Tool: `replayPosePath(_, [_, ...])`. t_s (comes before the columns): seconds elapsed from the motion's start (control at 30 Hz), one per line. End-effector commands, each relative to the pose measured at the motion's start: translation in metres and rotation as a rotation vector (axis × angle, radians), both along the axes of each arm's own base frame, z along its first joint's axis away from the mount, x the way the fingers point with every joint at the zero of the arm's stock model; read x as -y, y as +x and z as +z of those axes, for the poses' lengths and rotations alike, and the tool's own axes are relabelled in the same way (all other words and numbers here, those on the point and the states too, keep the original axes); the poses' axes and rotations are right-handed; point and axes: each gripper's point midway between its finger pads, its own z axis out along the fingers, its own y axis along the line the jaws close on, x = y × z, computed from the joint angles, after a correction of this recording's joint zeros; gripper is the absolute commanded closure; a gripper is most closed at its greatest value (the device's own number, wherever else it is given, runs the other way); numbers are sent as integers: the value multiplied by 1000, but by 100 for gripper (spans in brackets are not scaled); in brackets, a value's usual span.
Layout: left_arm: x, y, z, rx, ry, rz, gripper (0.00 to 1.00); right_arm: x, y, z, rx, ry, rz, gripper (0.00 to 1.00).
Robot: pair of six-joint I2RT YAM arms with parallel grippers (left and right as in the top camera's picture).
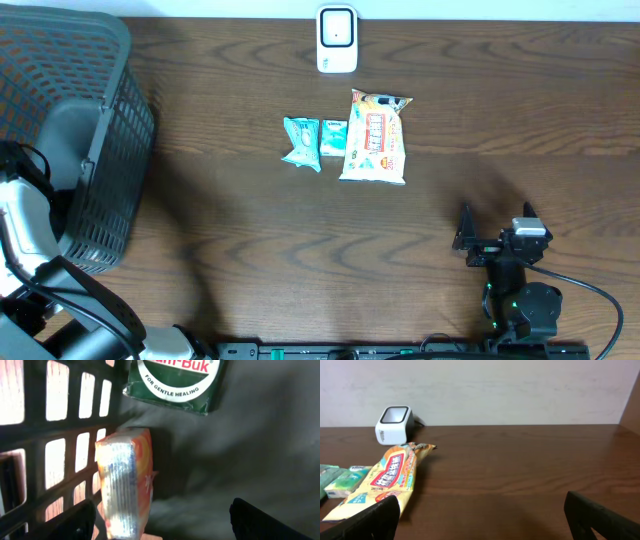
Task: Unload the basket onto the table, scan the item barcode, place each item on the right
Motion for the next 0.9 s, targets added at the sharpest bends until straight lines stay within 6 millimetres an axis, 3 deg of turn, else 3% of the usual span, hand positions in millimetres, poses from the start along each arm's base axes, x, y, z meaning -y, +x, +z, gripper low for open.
replayPosePath(0.0, [2, -11, -14, -45, -10, 16, 15, 2, 0, -1, -2, -7, -7, 1])
replayPosePath(0.23, [5, -14, -36, -36, -2, 16, 15, 2, 0, -1, -2, -7, -7, 1])
replayPosePath(0.47, [5, -14, -39, -34, 0, 16, 18, 2, 0, -1, -2, -7, -7, 1])
replayPosePath(0.63, [4, -13, -39, -29, 3, 16, 54, 2, 0, -1, -2, -7, -7, 1])
replayPosePath(0.83, [1, -6, -33, -2, 6, 14, 81, 2, 0, -1, -2, -7, -7, 1])
replayPosePath(0.87, [0, -2, -28, 17, 8, 8, 89, 2, 0, -1, -2, -7, -7, 1])
